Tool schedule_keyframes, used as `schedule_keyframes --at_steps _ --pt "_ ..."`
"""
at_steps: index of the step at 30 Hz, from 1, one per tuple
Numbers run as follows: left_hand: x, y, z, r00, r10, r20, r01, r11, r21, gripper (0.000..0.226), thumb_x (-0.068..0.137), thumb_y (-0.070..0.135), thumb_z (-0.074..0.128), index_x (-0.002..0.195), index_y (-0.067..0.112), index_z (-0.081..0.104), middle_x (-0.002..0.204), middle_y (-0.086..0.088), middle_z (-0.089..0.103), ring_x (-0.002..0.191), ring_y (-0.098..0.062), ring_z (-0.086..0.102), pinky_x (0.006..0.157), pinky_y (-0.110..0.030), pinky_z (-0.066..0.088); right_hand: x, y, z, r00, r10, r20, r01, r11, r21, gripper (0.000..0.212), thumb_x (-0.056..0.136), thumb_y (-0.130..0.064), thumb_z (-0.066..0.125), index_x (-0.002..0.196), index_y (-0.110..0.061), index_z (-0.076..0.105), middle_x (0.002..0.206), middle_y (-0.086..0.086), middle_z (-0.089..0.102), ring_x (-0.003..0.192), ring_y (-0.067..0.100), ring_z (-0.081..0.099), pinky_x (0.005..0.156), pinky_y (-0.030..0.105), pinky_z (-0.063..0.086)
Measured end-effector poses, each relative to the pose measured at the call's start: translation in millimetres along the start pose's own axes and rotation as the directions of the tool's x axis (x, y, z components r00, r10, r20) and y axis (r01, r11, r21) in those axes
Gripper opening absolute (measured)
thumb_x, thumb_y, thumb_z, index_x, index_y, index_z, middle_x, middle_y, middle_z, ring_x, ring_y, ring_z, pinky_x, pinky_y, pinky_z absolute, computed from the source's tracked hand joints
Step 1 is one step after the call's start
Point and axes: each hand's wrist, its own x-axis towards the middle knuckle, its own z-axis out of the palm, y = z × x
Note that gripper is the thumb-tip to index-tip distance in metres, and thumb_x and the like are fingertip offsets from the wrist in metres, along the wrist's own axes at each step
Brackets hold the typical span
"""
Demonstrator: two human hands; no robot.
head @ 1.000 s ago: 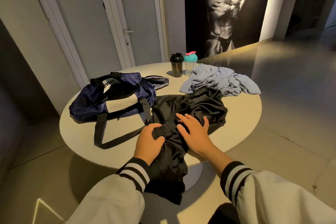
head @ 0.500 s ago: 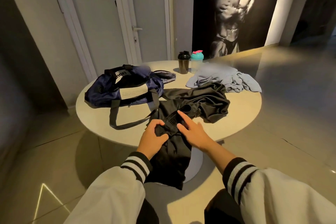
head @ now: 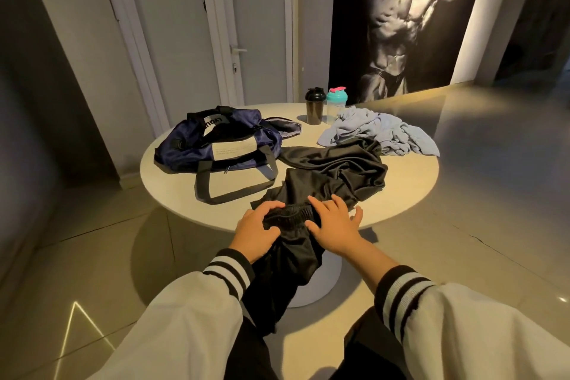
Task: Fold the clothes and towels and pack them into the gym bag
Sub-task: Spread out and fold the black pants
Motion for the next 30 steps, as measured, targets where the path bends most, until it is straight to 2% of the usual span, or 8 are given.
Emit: schedule_keyframes --at_steps 4,8,12,17,22,24,27,30 --pt "-2 5 -1 0.985 -0.025 -0.170 0.055 0.983 0.177 0.048 0.092 0.010 0.050 0.117 0.050 0.055 0.114 -0.001 0.057 0.115 -0.027 0.045 0.104 -0.037 0.033 -13 -4 -14 0.999 0.050 -0.016 -0.051 0.999 -0.014 0.060 0.092 -0.064 0.046 0.146 -0.039 0.036 0.136 0.004 0.050 0.138 0.032 0.029 0.111 0.062 0.012" --pt "0 17 -1 0.986 0.014 -0.165 0.011 0.989 0.150 0.043 0.095 0.010 0.046 0.112 0.047 0.059 0.118 -0.001 0.060 0.113 -0.025 0.052 0.103 -0.037 0.043 -31 -4 -26 0.936 0.007 -0.351 0.012 0.999 0.053 0.032 0.096 -0.052 0.052 0.114 -0.027 0.059 0.115 -0.003 0.050 0.122 0.020 0.040 0.110 0.052 0.017" --pt "1 50 -2 0.984 0.110 -0.139 -0.087 0.983 0.160 0.041 0.100 0.008 0.044 0.126 0.034 0.062 0.126 0.003 0.063 0.119 -0.023 0.053 0.104 -0.036 0.043 -40 0 -52 0.886 0.084 -0.456 0.047 0.962 0.270 0.014 0.101 -0.039 0.050 0.095 -0.027 0.054 0.093 -0.008 0.057 0.095 0.019 0.055 0.106 0.047 0.025" --pt "6 101 -11 0.963 0.217 -0.162 -0.184 0.963 0.199 0.046 0.097 0.003 0.044 0.125 0.033 0.063 0.121 0.000 0.067 0.110 -0.025 0.061 0.096 -0.038 0.051 -43 4 -87 0.812 0.158 -0.562 0.021 0.954 0.299 0.022 0.100 -0.041 0.044 0.085 -0.027 0.049 0.080 -0.008 0.056 0.077 0.022 0.053 0.084 0.040 0.036" --pt "16 146 -26 0.976 0.198 -0.094 -0.169 0.953 0.250 0.029 0.092 0.008 0.047 0.097 0.029 0.066 0.103 -0.002 0.068 0.094 -0.025 0.061 0.081 -0.032 0.048 -47 -3 -130 0.914 0.243 -0.325 -0.013 0.817 0.576 0.034 0.086 -0.037 0.058 0.063 -0.016 0.043 0.058 -0.001 0.050 0.056 0.021 0.045 0.057 0.036 0.037" --pt "19 156 -28 0.977 0.214 0.010 -0.212 0.955 0.206 0.026 0.097 0.010 0.046 0.103 0.013 0.072 0.111 -0.008 0.070 0.106 -0.028 0.062 0.089 -0.032 0.047 -50 -7 -145 0.973 0.227 -0.045 -0.124 0.676 0.727 0.029 0.080 -0.031 0.063 0.061 -0.015 0.048 0.061 0.007 0.054 0.061 0.024 0.050 0.063 0.044 0.044" --pt "10 160 -31 0.978 0.197 0.066 -0.207 0.950 0.235 0.028 0.101 0.021 0.047 0.110 0.008 0.071 0.116 -0.011 0.069 0.110 -0.030 0.062 0.092 -0.034 0.046 -56 -6 -150 0.931 0.173 0.323 -0.365 0.491 0.791 0.017 0.077 -0.027 0.068 0.079 -0.010 0.069 0.094 0.017 0.073 0.095 0.033 0.068 0.080 0.040 0.053" --pt "13 143 -34 0.977 0.211 0.019 -0.210 0.950 0.233 0.023 0.096 0.032 0.059 0.091 0.012 0.070 0.094 -0.007 0.070 0.094 -0.029 0.064 0.077 -0.032 0.046 -45 -4 -135 0.925 0.380 -0.032 -0.159 0.461 0.873 0.021 0.081 -0.027 0.068 0.071 -0.011 0.061 0.074 0.009 0.066 0.075 0.028 0.062 0.068 0.038 0.047"
